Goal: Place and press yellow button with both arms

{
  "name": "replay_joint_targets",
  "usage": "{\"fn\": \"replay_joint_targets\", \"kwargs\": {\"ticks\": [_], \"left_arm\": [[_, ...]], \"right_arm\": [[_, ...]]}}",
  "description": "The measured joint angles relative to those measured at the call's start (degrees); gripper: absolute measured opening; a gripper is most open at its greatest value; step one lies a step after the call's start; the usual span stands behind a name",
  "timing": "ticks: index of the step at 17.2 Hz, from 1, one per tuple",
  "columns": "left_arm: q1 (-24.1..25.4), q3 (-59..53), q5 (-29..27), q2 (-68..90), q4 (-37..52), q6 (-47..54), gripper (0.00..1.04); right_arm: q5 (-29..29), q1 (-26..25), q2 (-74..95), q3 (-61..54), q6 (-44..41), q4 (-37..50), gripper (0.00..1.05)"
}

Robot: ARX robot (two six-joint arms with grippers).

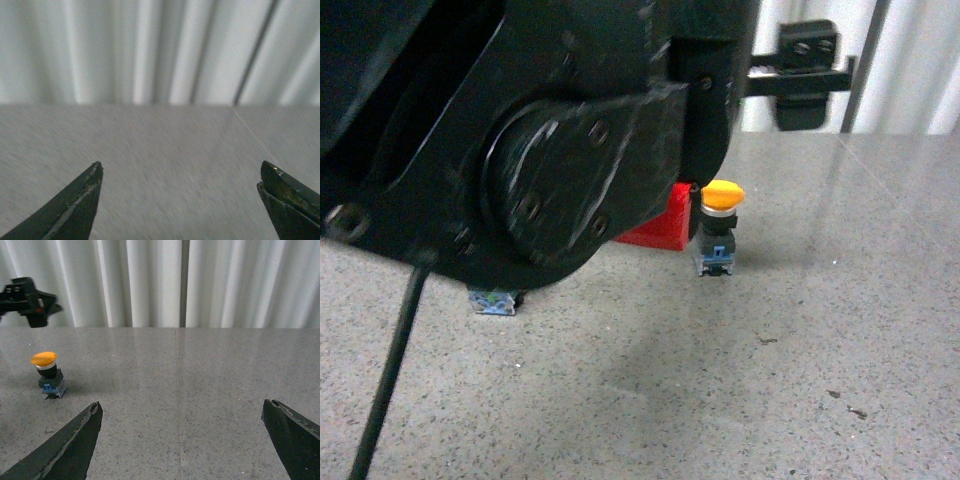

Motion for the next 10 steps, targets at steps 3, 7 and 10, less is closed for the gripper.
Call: {"fn": "replay_joint_targets", "kwargs": {"ticks": [3, 7, 10], "left_arm": [[7.13, -22.58, -4.37, -12.24, 14.51, 6.34, 0.56], [14.80, -39.91, 3.06, -26.51, 17.25, 7.30, 0.18], [19.69, -48.89, 8.15, -31.36, 19.89, 7.45, 0.02]], "right_arm": [[0.07, 0.00, 0.00, 0.00, 0.00, -0.04, 0.98], [0.04, 0.00, 0.00, 0.00, 0.00, -0.02, 0.98], [0.07, 0.00, 0.00, 0.00, 0.00, -0.02, 0.98]]}}
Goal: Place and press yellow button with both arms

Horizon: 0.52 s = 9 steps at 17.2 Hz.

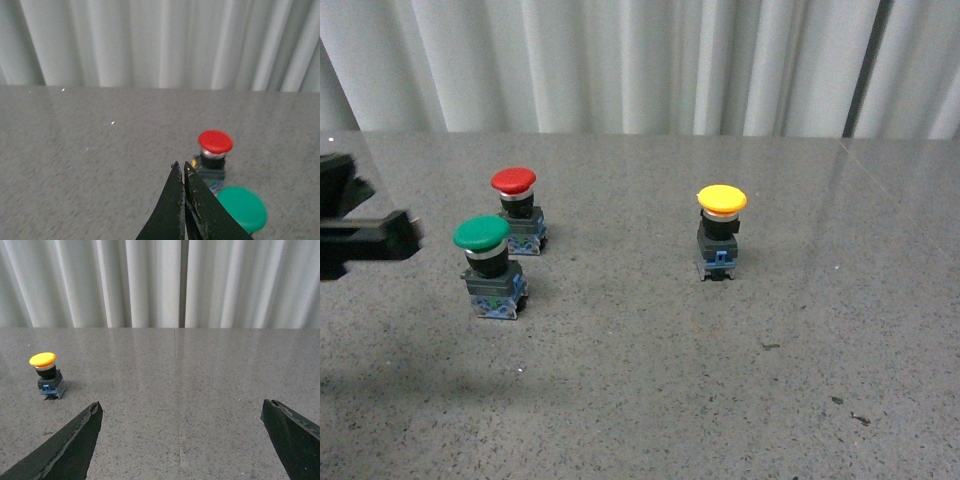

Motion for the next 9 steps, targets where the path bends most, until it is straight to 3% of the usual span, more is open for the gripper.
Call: {"fn": "replay_joint_targets", "kwargs": {"ticks": [9], "left_arm": [[8.87, -10.58, 8.70, -20.50, -10.12, 0.00, 0.02]], "right_arm": [[-0.02, 0.00, 0.00, 0.00, 0.00, 0.00, 0.98]]}}
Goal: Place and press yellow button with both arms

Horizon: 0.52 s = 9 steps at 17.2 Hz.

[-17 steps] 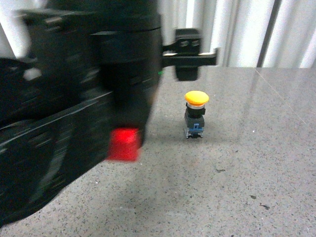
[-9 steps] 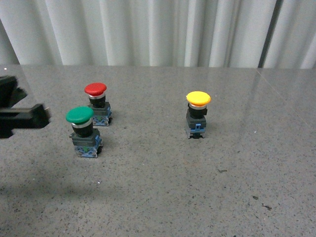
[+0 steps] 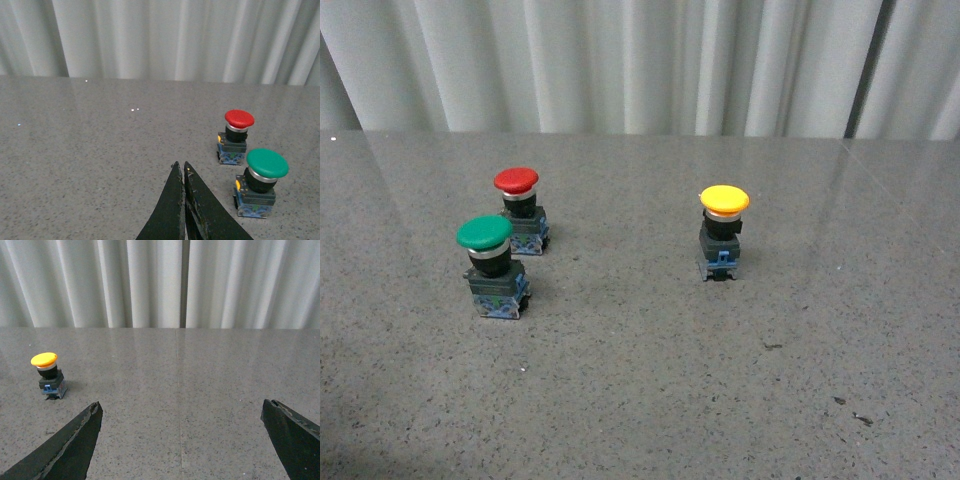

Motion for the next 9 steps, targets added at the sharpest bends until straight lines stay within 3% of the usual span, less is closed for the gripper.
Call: {"fn": "replay_joint_targets", "kwargs": {"ticks": [2, 4, 5, 9], "left_arm": [[1.53, -1.18, 1.46, -4.98, -3.54, 0.02, 0.02], [9.29, -3.80, 9.42, -25.90, -20.79, 0.04, 0.02], [9.16, -3.82, 9.51, -34.88, -29.27, 0.04, 0.02], [9.16, -3.82, 9.51, -41.16, -35.34, 0.04, 0.02]], "right_arm": [[0.02, 0.00, -0.02, 0.00, 0.00, 0.00, 0.98], [0.00, 0.00, 0.00, 0.00, 0.00, -0.02, 0.98], [0.00, 0.00, -0.02, 0.00, 0.00, 0.00, 0.98], [0.02, 0.00, 0.00, 0.00, 0.00, 0.00, 0.98]]}}
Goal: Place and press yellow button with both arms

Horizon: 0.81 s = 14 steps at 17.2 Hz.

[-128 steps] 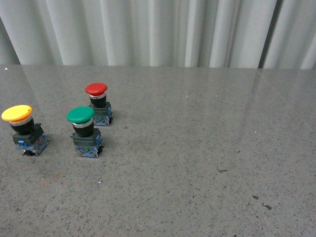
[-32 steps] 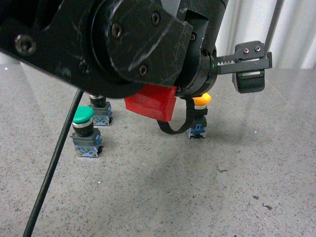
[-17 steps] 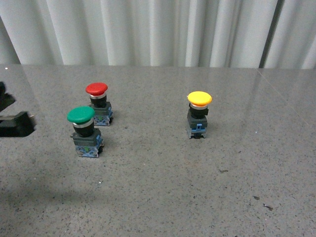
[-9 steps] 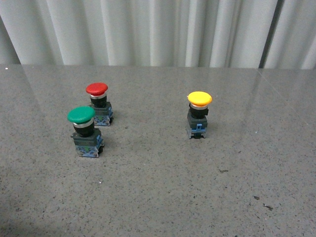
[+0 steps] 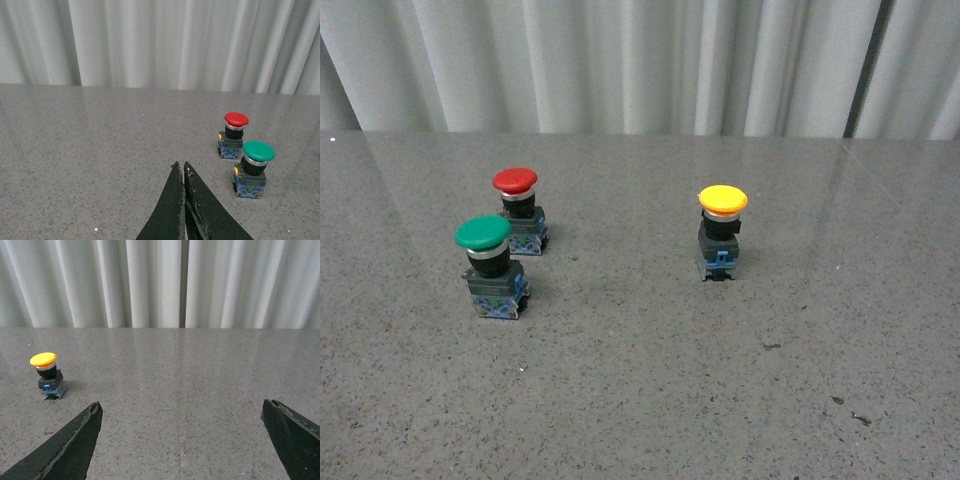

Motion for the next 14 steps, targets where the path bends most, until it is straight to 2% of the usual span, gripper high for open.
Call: {"fn": "replay_joint_targets", "kwargs": {"ticks": [10, 14], "left_arm": [[0.00, 0.00, 0.00, -4.09, -3.91, 0.00, 0.02], [0.00, 0.00, 0.00, -8.92, -8.83, 0.00, 0.02]], "right_arm": [[0.00, 0.00, -0.02, 0.00, 0.00, 0.00, 0.98], [0.00, 0.00, 0.00, 0.00, 0.00, 0.00, 0.98]]}}
